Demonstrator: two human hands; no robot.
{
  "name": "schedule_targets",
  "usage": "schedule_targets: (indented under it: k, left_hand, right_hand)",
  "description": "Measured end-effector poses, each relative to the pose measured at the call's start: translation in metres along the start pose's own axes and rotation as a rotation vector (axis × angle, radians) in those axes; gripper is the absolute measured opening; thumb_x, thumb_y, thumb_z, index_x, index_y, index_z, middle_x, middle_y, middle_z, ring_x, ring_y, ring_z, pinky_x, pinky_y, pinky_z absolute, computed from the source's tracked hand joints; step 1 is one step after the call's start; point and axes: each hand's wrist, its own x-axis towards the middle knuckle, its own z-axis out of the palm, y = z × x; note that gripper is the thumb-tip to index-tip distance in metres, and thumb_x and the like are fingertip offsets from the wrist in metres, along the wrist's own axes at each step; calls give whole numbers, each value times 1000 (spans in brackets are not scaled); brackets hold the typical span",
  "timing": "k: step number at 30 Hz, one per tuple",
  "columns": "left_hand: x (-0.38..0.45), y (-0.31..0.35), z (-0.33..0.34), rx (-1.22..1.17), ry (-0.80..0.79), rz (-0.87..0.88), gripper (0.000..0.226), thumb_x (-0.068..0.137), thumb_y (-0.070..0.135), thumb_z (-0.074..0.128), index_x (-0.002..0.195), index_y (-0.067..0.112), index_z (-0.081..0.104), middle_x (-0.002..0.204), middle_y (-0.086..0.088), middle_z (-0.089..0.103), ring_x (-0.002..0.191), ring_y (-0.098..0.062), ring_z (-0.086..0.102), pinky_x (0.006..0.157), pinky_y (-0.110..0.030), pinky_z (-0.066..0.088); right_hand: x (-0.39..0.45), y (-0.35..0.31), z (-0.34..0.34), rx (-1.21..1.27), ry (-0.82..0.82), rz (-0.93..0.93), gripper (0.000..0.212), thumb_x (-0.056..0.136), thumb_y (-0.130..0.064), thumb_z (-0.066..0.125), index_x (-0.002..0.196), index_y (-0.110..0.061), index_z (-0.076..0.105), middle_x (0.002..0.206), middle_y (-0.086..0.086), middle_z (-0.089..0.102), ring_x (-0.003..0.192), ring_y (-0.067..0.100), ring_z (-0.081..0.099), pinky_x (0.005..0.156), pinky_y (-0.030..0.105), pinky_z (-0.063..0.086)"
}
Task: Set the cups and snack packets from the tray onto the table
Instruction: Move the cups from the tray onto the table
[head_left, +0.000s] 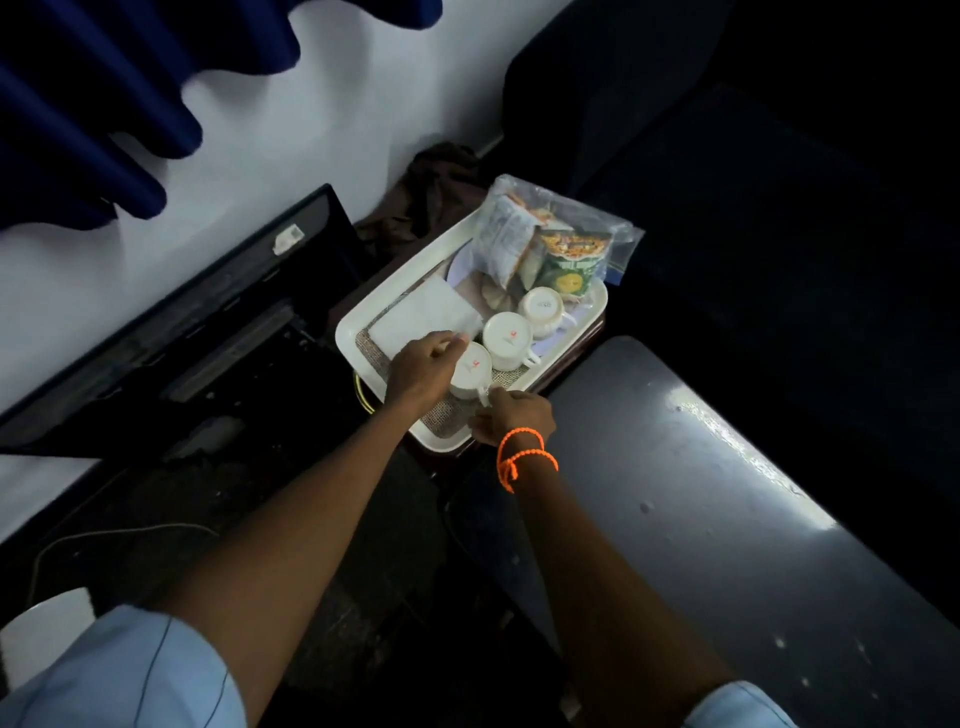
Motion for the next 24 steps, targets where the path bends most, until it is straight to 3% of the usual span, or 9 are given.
schedule_targets:
  k: [2, 5, 7, 10, 15, 17, 20, 22, 24]
  left_hand:
    - [1, 2, 0, -12, -13, -13, 52, 93, 69, 50, 95, 24, 76, 97, -2, 75, 100, -26, 66, 89, -41, 52]
    - [1, 6, -2, -70, 81, -78, 54, 86, 75, 54, 72, 24, 62, 77, 6, 66, 89, -25, 64, 76, -37, 46]
    - [-2, 8, -4, -120, 143, -92, 50, 82, 69, 67, 72, 21, 60, 77, 5, 68, 87, -24, 67, 76, -37, 50]
    - [-7, 7, -9, -135, 163, -114, 47, 75, 55, 83, 84, 13, 65, 96, -8, 73, 95, -27, 69, 84, -40, 56]
    - [-17, 8, -17, -175, 160, -216, 63, 66, 58, 89, 112, 24, 61, 130, -9, 59, 107, -26, 61, 78, -29, 44]
    - [-19, 8, -18, -184, 156, -225, 68, 65, 60, 88, 113, 22, 59, 124, -6, 63, 104, -24, 63, 70, -27, 45]
    - [-24, 6, -16, -160, 149, -188, 54, 73, 67, 78, 98, 20, 71, 96, 4, 73, 94, -19, 68, 61, -22, 43]
    - [-29, 6, -12, -191, 139, -171, 53, 82, 72, 65, 88, 21, 76, 87, 8, 73, 92, -19, 67, 68, -28, 45]
    - [-35, 11, -7, -162, 127, -160, 58, 89, 72, 52, 88, 21, 79, 94, -1, 76, 92, -24, 62, 80, -35, 44]
  right_hand:
    - [-1, -1, 0, 82, -9, 57, 23, 81, -19, 78, 66, -5, 70, 70, 21, 74, 56, 31, 73, 55, 44, 62]
    - [-4, -5, -2, 254, -119, 156, 16, 77, -5, 82, 71, -2, 68, 72, 20, 73, 54, 27, 72, 56, 36, 61]
    - [-8, -9, -1, 289, -233, 182, 13, 80, 1, 77, 78, -1, 65, 72, 15, 71, 49, 19, 70, 53, 29, 60]
    - [-15, -14, 5, 332, -246, 228, 15, 74, 8, 80, 82, 7, 68, 64, 18, 70, 48, 23, 68, 49, 28, 58]
    - [-25, -21, 4, 320, -328, 263, 11, 77, 6, 78, 84, 8, 69, 80, 21, 71, 63, 25, 68, 60, 31, 63]
    - [-27, -23, -1, 308, -357, 264, 10, 79, 6, 76, 87, 7, 69, 85, 21, 71, 66, 24, 68, 64, 30, 63]
    - [-29, -22, -12, 338, -363, 224, 18, 76, 14, 75, 89, 4, 67, 86, 21, 72, 71, 26, 72, 63, 33, 64]
    - [-31, -17, -23, 345, -383, 162, 23, 74, 17, 74, 88, 2, 65, 85, 22, 72, 76, 29, 74, 65, 35, 63]
    - [-30, -9, -35, 334, -388, 97, 25, 72, 18, 75, 83, 0, 64, 84, 21, 73, 84, 33, 76, 70, 38, 63]
